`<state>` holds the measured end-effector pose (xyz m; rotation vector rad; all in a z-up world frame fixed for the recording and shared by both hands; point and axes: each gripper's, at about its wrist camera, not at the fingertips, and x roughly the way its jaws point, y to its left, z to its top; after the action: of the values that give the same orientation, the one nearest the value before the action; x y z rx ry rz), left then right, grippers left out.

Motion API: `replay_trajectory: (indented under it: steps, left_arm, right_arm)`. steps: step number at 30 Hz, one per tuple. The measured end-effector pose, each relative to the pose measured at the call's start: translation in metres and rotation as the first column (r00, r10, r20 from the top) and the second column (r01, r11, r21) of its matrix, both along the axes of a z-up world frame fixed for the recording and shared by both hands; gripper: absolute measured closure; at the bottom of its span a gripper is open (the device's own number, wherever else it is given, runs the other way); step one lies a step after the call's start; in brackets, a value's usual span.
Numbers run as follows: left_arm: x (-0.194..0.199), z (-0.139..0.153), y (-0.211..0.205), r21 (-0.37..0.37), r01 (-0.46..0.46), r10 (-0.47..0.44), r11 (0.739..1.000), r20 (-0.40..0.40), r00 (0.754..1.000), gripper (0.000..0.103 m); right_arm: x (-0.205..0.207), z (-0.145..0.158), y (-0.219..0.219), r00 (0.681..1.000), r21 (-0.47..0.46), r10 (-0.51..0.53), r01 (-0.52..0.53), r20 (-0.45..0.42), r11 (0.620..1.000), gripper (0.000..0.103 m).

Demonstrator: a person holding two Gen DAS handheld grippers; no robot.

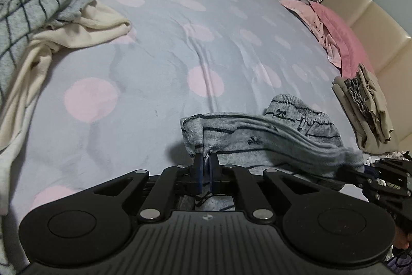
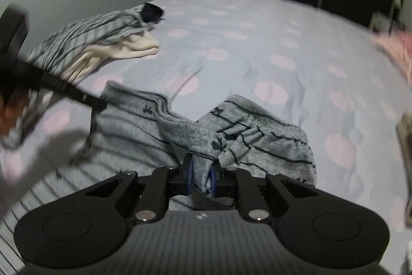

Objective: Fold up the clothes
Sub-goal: 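Grasp the folded garment edge with both tools, then lift the garment edge with both tools and fold it over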

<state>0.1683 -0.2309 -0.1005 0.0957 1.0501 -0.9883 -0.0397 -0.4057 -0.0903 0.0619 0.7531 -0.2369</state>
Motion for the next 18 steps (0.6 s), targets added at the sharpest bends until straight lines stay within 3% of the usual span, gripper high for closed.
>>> replay_trajectory:
  steps: [8, 18]
  left_arm:
    - [-0.025, 0.071, 0.012, -0.149, 0.037, -0.018, 0.988, 0.129, 0.991, 0.101]
    - [-0.094, 0.156, 0.053, -0.287, 0.2, -0.113, 0.937, 0.293, 0.95, 0.101]
  right_arm:
    - [-0.04, 0.053, -0.003, 0.984, -0.05, -0.096, 0.104, 0.148, 0.993, 0.09]
    - [-0.136, 0.138, 0.033, 0.937, -0.092, -0.117, 0.155, 0.328, 0.984, 0.09]
